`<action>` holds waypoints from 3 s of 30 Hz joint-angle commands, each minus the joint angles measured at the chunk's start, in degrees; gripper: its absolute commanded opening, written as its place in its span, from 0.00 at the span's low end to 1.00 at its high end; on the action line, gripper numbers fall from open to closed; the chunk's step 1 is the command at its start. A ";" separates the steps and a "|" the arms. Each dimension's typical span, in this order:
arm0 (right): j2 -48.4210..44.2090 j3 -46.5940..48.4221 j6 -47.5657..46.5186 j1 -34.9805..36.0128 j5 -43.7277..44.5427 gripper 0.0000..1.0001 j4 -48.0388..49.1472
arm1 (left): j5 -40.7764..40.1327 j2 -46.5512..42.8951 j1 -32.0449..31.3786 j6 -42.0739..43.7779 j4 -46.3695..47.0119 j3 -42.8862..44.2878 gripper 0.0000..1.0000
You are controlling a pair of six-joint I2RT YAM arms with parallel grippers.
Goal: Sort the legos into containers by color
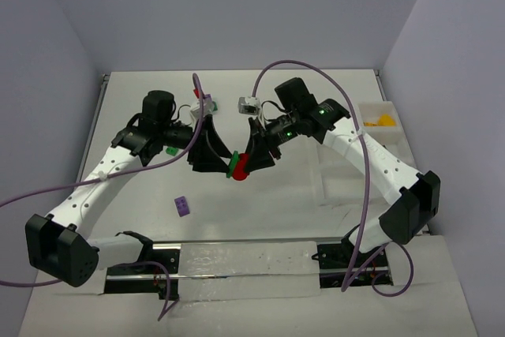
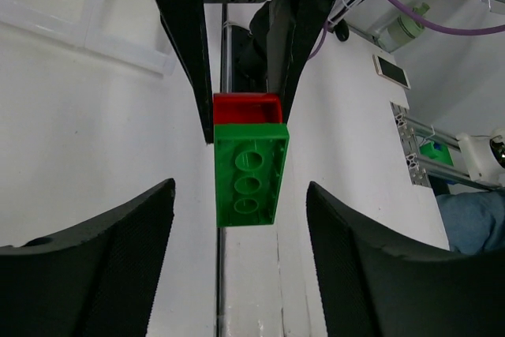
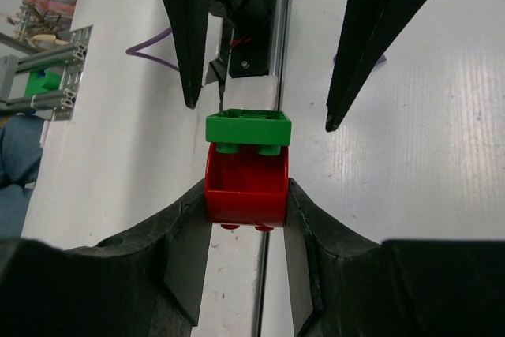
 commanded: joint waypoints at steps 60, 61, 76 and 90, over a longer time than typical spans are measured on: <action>-9.73 -14.80 -15.67 -66.17 59.78 0.00 -7.95 | -27.49 0.01 9.68 5.96 -4.11 2.90 0.00; -9.07 -15.28 -15.74 -66.31 59.96 0.00 -7.04 | -27.64 -0.07 9.68 5.87 -3.75 2.75 0.00; -5.05 -20.87 -15.15 -67.36 60.48 0.61 -2.50 | -28.33 -0.67 9.68 6.50 -5.36 2.93 0.00; -13.89 -10.75 -10.18 -59.42 41.54 0.93 -9.29 | -21.22 -4.62 9.77 -6.35 6.43 -4.88 0.00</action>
